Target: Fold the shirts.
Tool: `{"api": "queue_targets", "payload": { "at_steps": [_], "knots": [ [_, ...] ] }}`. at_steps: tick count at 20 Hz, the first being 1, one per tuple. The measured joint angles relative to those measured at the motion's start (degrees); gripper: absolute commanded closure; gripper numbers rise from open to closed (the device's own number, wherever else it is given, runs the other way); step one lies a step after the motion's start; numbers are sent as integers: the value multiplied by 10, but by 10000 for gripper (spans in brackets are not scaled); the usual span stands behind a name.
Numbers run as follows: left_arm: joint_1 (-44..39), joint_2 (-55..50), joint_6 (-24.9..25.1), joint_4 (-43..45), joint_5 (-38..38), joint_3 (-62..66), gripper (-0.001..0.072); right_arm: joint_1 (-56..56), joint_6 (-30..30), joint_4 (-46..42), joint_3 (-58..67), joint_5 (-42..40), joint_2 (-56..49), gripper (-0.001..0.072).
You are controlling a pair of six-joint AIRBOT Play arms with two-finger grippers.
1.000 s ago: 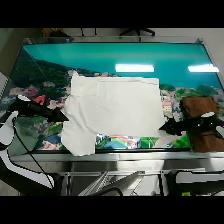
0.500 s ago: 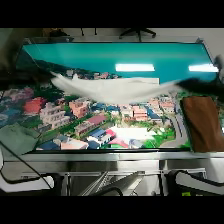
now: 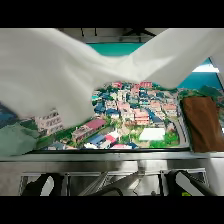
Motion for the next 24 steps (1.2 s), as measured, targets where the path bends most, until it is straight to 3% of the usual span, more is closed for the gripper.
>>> {"api": "queue_targets", "payload": {
  "at_steps": [2,6,9,13,19,24],
  "knots": [
    [0,31,-23,57,1,-45,699,0,15,-10,8,9,-3,695],
    [0,25,-36,91,-7,-181,699,4,25,-15,-34,42,-42,695],
    [-1,-37,-7,99,-7,-270,699,36,8,-28,-131,45,-97,694],
    [-5,-179,32,104,41,-341,699,70,-15,-70,-246,-7,-216,695],
    [-58,-470,70,116,86,-255,699,82,-56,-54,-280,-93,-423,695],
    [-110,-611,34,236,87,-133,699,84,-78,-42,-228,-117,-521,694]
  ]
}}
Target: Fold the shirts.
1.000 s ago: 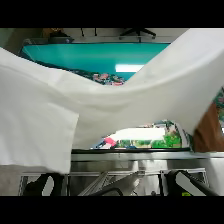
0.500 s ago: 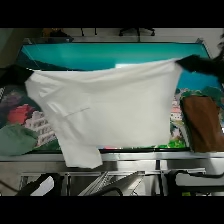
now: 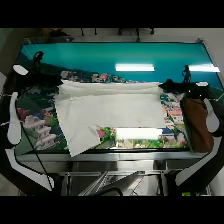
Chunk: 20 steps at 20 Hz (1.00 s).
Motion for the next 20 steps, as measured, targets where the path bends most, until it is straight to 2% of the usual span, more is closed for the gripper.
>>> {"api": "queue_targets", "payload": {
  "at_steps": [3,6,12,17,18,19,20],
  "knots": [
    [-20,-27,-28,74,-11,40,699,0,-16,1,22,-8,-20,694],
    [-29,-37,-44,112,-17,56,699,1,-30,-2,30,-16,-31,693],
    [-33,-43,-58,137,-8,53,699,4,-41,-14,33,-21,-46,693],
    [-34,-43,-60,143,28,10,696,5,-43,-19,34,-21,-55,692],
    [-35,-43,-60,143,32,4,690,5,-44,-19,34,-21,-55,629],
    [-36,-43,-60,143,37,0,666,5,-44,-18,34,-21,-56,431],
    [-37,-43,-60,143,38,-3,357,6,-44,-14,34,-19,-55,344]
  ]
}}
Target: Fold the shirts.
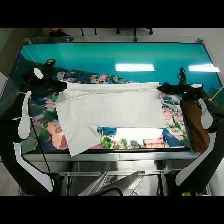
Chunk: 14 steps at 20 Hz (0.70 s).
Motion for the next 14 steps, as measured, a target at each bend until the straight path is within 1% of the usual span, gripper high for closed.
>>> {"api": "queue_targets", "payload": {
  "at_steps": [1,3,5,7,8,9,11,14],
  "knots": [
    [-1,0,0,2,-1,0,81,1,0,0,1,3,3,346],
    [-3,0,-8,-1,-25,14,78,1,0,-17,2,12,14,346],
    [-4,2,-23,-5,-69,43,79,-4,8,-42,5,31,43,344],
    [3,9,-42,-5,-132,70,81,-16,43,-100,6,58,82,344],
    [7,17,-53,-5,-165,73,117,-27,67,-142,5,75,102,344],
    [12,30,-61,-7,-199,65,117,-39,89,-177,1,99,122,344],
    [26,70,-73,-18,-247,16,117,-64,122,-229,-21,157,151,344],
    [47,156,-82,-38,-275,-125,117,-92,147,-267,-89,221,185,344]
  ]
}}
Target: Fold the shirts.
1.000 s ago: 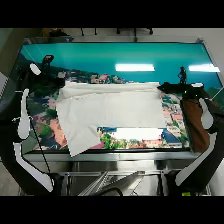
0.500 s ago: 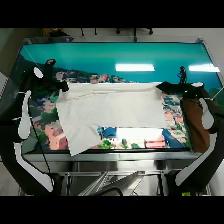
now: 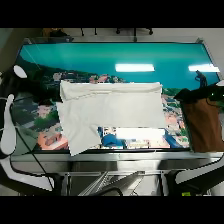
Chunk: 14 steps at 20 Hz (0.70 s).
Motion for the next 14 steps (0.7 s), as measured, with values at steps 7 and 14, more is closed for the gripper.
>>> {"api": "queue_targets", "payload": {
  "at_steps": [7,14],
  "knots": [
    [33,193,-3,-36,80,-370,117,5,3,-13,-157,23,23,344],
    [21,200,36,-133,196,-506,139,68,-4,-7,-200,3,26,346]
  ]
}}
